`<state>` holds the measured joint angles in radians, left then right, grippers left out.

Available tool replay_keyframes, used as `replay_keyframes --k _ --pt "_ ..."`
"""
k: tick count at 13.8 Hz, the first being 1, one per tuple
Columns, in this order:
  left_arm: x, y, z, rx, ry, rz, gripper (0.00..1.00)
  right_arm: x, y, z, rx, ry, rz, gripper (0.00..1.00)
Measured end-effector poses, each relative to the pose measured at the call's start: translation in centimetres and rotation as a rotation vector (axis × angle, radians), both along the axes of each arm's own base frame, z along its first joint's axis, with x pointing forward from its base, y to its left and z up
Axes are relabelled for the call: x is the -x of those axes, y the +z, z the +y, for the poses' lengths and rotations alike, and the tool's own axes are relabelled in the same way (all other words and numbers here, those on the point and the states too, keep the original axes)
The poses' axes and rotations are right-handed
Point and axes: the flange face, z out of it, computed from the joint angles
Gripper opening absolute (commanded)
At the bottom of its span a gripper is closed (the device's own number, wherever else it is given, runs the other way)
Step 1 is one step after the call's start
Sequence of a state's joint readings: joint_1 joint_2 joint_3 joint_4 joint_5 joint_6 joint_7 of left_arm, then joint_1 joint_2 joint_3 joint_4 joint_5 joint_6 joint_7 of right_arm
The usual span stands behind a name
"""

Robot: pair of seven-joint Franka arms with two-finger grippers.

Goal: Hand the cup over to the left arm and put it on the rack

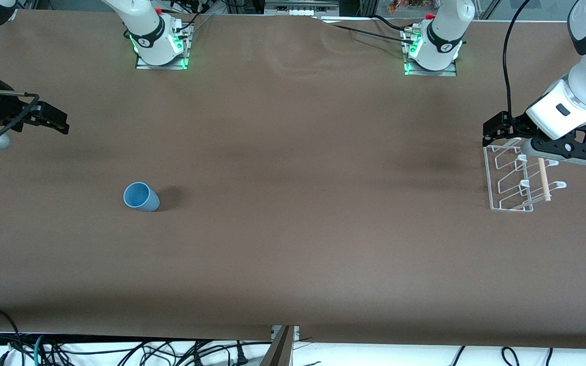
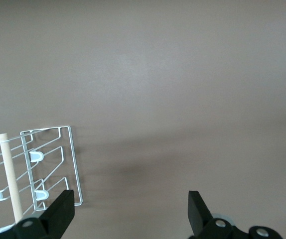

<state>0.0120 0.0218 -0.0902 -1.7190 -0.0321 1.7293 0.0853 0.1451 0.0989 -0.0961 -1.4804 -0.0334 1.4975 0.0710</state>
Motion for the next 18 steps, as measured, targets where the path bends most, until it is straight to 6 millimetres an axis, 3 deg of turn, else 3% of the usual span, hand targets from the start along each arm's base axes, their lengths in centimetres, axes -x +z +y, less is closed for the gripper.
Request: replay_keyframes --k 15,18 --pt "0.0 0.0 0.0 0.0 0.0 0.0 1.0 -0.2 -0.1 -0.6 0.0 -0.01 -0.007 1.0" --pt "0.0 0.0 0.0 0.0 0.0 0.0 1.0 -0.5 -1.4 -0.9 0.001 -0.014 -0.011 1.0"
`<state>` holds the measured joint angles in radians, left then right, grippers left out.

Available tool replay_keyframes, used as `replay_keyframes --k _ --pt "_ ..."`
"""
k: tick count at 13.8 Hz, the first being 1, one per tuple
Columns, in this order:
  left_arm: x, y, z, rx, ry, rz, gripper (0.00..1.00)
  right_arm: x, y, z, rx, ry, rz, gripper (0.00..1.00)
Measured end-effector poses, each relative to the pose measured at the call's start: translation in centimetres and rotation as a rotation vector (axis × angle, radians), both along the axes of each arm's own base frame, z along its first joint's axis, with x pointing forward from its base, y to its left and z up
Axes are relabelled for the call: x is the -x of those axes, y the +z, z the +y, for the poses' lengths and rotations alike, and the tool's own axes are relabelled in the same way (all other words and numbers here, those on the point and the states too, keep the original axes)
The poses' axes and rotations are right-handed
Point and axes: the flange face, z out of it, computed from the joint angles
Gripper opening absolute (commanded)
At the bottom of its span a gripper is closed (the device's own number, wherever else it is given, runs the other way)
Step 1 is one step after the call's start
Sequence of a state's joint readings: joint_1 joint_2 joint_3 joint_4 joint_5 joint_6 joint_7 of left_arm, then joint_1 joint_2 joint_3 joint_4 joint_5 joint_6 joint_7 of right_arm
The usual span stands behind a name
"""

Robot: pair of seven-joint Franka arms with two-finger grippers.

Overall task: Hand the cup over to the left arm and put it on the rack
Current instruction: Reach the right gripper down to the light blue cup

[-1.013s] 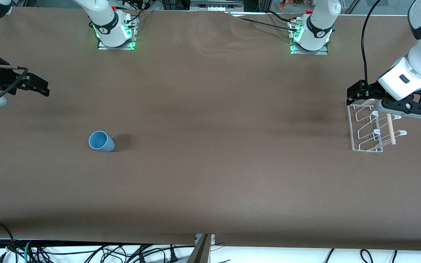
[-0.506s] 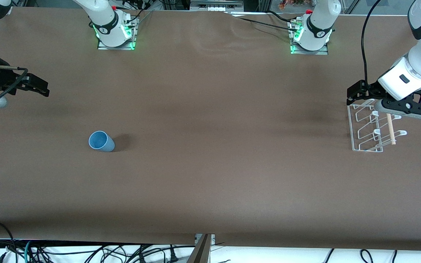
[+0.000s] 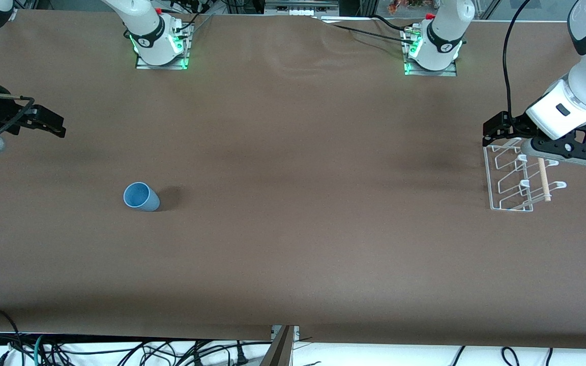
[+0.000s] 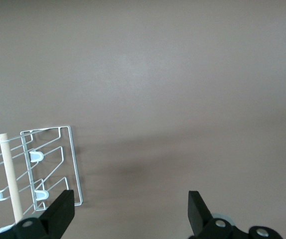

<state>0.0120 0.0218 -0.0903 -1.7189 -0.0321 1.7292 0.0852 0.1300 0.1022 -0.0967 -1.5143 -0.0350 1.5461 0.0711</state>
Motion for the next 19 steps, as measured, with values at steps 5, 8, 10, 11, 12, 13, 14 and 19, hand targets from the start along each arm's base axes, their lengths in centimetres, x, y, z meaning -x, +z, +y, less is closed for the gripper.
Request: replay_keyframes --k 5,8,10,11,12,13,14,19 --pt "0.0 0.0 0.0 0.0 0.0 0.0 1.0 -1.9 -7.9 0.0 0.007 0.005 -0.012 1.0" --pt "0.0 0.0 0.0 0.0 0.0 0.0 1.0 -3.4 -15.2 0.1 0.012 0.013 -0.014 1.0" --pt "0.0 0.0 0.0 0.0 0.0 0.0 1.0 -4.3 -19.6 0.3 0.017 0.018 0.003 1.0" --pt "0.0 0.0 0.0 0.0 0.0 0.0 1.0 -4.8 -21.4 0.4 0.019 0.02 0.008 1.0" --pt "0.0 0.0 0.0 0.0 0.0 0.0 1.0 -5.2 -22.9 0.4 0.021 0.021 0.011 1.0" --pt "0.0 0.0 0.0 0.0 0.0 0.0 1.0 -5.4 -24.2 0.4 0.023 0.022 0.016 1.0" --pt "0.0 0.0 0.0 0.0 0.0 0.0 1.0 -5.6 -25.3 0.3 0.024 0.021 0.019 1.0" --pt "0.0 0.0 0.0 0.0 0.0 0.0 1.0 -6.0 -28.1 0.2 0.026 0.021 0.028 1.0"
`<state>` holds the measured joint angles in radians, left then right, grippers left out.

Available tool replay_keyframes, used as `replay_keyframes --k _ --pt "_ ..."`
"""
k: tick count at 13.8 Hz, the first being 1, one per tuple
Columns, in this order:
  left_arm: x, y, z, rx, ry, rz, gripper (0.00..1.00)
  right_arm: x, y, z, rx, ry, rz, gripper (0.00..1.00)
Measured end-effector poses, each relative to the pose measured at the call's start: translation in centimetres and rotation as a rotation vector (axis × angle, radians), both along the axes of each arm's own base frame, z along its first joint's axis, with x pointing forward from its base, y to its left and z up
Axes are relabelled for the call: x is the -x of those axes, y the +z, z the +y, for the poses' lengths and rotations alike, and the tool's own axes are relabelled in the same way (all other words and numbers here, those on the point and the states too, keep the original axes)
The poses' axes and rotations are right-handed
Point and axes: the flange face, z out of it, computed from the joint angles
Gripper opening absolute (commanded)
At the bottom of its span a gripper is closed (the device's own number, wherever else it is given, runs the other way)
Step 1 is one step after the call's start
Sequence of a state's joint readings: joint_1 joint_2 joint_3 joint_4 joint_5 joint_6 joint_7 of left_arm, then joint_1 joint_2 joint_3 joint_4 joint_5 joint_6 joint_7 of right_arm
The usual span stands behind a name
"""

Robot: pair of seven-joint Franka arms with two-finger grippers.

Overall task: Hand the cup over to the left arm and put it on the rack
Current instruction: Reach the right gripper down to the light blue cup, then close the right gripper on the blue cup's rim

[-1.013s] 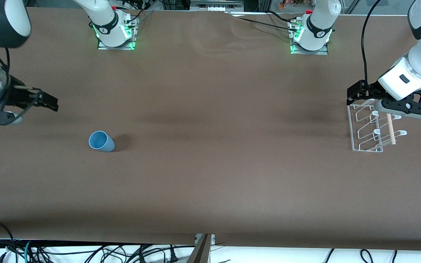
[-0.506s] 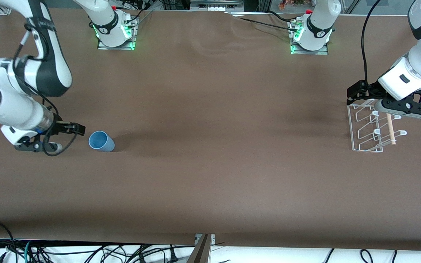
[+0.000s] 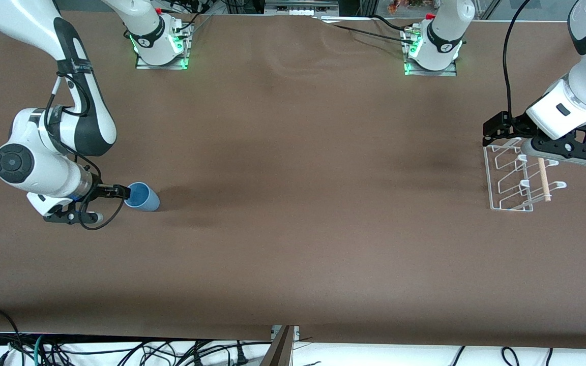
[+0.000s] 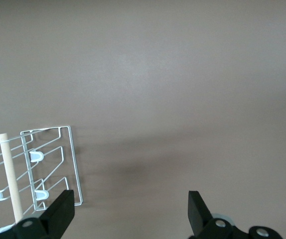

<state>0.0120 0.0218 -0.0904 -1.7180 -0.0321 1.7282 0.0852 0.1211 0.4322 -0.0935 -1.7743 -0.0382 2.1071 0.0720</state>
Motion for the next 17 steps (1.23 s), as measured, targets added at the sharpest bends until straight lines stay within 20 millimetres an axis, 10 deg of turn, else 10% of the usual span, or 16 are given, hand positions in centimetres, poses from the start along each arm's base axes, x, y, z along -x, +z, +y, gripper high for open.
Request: replay_keyframes --k 14,17 --pt "0.0 0.0 0.0 0.0 0.0 0.0 1.0 -0.1 -4.8 0.1 -0.007 -0.007 0.023 0.99" --pt "0.0 0.0 0.0 0.0 0.0 0.0 1.0 -0.1 -4.8 0.2 -0.008 -0.006 0.021 0.51"
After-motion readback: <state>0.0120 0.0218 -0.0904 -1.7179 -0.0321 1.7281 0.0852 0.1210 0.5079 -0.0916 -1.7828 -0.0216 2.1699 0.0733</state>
